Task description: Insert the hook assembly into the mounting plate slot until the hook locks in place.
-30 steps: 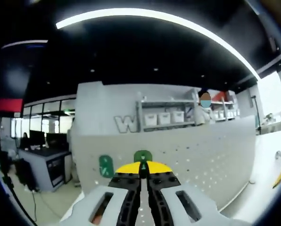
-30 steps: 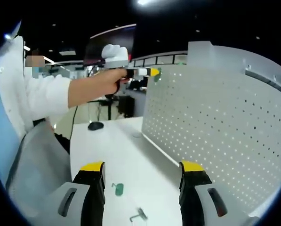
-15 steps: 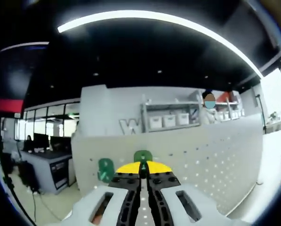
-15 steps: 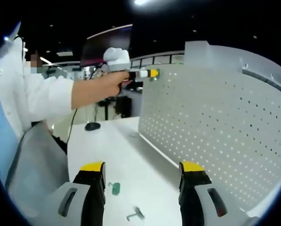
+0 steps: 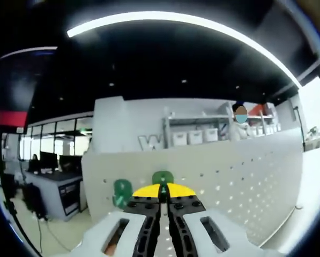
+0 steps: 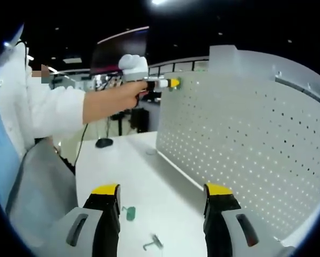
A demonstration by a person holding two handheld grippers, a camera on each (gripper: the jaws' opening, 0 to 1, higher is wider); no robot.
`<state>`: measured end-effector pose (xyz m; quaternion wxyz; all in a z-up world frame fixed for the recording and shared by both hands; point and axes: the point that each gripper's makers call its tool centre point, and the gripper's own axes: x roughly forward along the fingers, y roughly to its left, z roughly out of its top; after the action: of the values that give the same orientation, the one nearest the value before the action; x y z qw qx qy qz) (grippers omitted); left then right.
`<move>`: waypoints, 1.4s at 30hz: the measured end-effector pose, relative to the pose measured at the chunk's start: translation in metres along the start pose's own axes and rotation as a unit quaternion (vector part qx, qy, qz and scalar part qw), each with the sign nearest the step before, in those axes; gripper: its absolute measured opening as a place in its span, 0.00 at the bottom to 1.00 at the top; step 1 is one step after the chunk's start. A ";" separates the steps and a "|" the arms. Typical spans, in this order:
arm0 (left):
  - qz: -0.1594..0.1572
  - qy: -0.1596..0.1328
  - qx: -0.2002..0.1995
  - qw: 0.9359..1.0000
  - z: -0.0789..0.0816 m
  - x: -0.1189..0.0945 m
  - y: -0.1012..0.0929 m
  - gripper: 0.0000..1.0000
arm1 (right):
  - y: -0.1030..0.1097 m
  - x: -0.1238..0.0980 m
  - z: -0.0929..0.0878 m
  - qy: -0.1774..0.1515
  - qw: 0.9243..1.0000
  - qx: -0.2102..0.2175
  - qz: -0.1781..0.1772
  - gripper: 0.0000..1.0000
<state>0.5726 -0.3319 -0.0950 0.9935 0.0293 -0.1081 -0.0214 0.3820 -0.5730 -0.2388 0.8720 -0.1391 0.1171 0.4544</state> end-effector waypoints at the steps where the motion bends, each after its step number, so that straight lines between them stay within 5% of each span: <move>1: 0.000 0.001 0.000 1.000 -0.001 0.000 0.001 0.03 | 0.000 0.000 0.001 -0.001 1.000 0.000 0.000 0.63; 26: 0.018 -0.012 -0.003 1.000 -0.004 0.009 0.002 0.03 | -0.003 -0.002 0.000 0.006 1.000 -0.002 -0.001 0.63; 42: 0.028 -0.007 0.046 0.999 -0.013 0.016 0.005 0.03 | -0.006 -0.004 -0.004 0.008 1.000 0.002 -0.003 0.62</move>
<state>0.5914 -0.3270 -0.1036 0.9905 0.0718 -0.1168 0.0107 0.3839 -0.5807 -0.2403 0.8726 -0.1416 0.1243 0.4506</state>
